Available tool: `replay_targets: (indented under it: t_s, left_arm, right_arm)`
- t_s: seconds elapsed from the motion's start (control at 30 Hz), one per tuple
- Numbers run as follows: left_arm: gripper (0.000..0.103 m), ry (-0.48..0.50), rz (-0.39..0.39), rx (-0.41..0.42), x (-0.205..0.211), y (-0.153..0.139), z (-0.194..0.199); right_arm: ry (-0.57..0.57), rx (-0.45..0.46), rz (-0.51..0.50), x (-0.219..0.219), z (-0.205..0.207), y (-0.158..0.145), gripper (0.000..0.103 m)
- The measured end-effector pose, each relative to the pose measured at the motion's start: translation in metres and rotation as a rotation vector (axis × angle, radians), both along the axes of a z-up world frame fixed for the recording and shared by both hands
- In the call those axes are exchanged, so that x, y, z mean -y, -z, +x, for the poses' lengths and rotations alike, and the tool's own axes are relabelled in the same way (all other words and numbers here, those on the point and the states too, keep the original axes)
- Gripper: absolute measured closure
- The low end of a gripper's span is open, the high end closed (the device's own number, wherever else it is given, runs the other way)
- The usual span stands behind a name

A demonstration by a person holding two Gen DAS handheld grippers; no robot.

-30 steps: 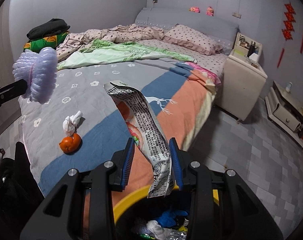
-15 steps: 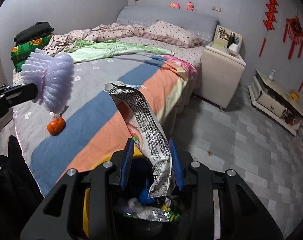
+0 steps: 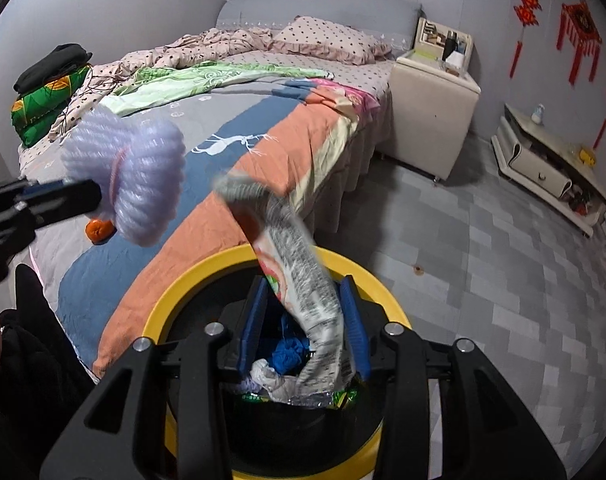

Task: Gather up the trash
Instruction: 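Release the wrapper into the bin with the right tool while the left tool holds the ball above, then open the left tool to drop the lilac mesh ball into the bin, then move both tools back over the white tissue and orange on the bed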

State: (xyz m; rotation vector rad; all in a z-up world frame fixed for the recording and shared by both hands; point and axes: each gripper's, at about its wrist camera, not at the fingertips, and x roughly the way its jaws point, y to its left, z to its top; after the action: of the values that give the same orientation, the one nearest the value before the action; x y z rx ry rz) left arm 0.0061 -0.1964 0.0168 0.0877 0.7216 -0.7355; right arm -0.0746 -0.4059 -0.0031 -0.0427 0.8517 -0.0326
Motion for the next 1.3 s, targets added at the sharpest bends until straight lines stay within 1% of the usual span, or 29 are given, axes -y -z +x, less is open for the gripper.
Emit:
replay_targets:
  t_s: [0.07,0.13,0.2,0.23,0.3,0.33,0.37,0.4,0.43,0.5,0.6,0.67,0.8,0.87,1.03,1.17,1.3]
  left_arm:
    - [0.09,0.007,0.0,-0.036,0.003,0.006,0.003]
    - [0.09,0.008,-0.002,-0.063,0.004,0.01,0.006]
    - [0.088,0.012,-0.009,-0.068,0.005,0.012,0.007]
    - [0.086,0.007,-0.007,-0.061,0.005,0.013,0.008]
    - [0.066,-0.004,-0.009,-0.064,0.005,0.014,0.008]
    - [0.059,-0.013,-0.017,-0.077,0.003,0.015,0.01]
    - [0.047,-0.026,-0.023,-0.084,0.001,0.017,0.011]
    - [0.043,-0.034,-0.027,-0.087,-0.001,0.017,0.012]
    - [0.042,-0.042,-0.029,-0.091,-0.004,0.018,0.013]
    - [0.032,-0.061,-0.034,-0.11,-0.009,0.022,0.019]
    - [0.026,-0.082,-0.032,-0.127,-0.014,0.026,0.025]
    - [0.023,-0.107,-0.017,-0.113,-0.021,0.028,0.029]
    - [0.023,-0.147,0.008,-0.086,-0.036,0.03,0.037]
    - [0.023,-0.186,0.026,-0.058,-0.05,0.033,0.043]
    - [0.023,-0.277,0.036,-0.054,-0.093,0.037,0.066]
    - [0.023,-0.359,0.054,-0.062,-0.134,0.047,0.088]
    - [0.023,-0.421,0.067,-0.057,-0.168,0.057,0.109]
  right_arm:
    - [0.001,-0.002,0.004,0.004,-0.003,0.001,0.063]
    - [0.002,-0.004,0.001,0.006,-0.005,0.001,0.061]
    - [0.002,0.003,0.015,0.011,-0.005,-0.002,0.047]
    - [0.015,0.011,0.018,0.015,-0.005,-0.004,0.046]
    - [0.04,0.021,0.015,0.022,-0.006,-0.007,0.046]
    - [0.057,0.03,0.021,0.026,-0.006,-0.009,0.044]
    - [0.072,0.041,0.033,0.03,-0.007,-0.012,0.04]
    - [0.084,0.05,0.041,0.034,-0.008,-0.014,0.038]
    - [0.097,0.061,0.047,0.038,-0.009,-0.016,0.037]
    - [0.124,0.087,0.051,0.046,-0.01,-0.022,0.035]
    - [0.122,0.127,0.07,0.047,-0.01,-0.03,0.031]
    - [0.091,0.147,0.085,0.041,-0.007,-0.033,0.031]
    - [0.013,0.161,0.122,0.02,0.002,-0.034,0.031]
    - [-0.032,0.161,0.146,0.008,0.01,-0.033,0.031]
    - [-0.163,0.151,0.184,-0.037,0.036,-0.027,0.031]
    - [-0.243,0.121,0.218,-0.072,0.06,-0.019,0.031]
    - [-0.304,0.062,0.231,-0.107,0.083,-0.002,0.031]
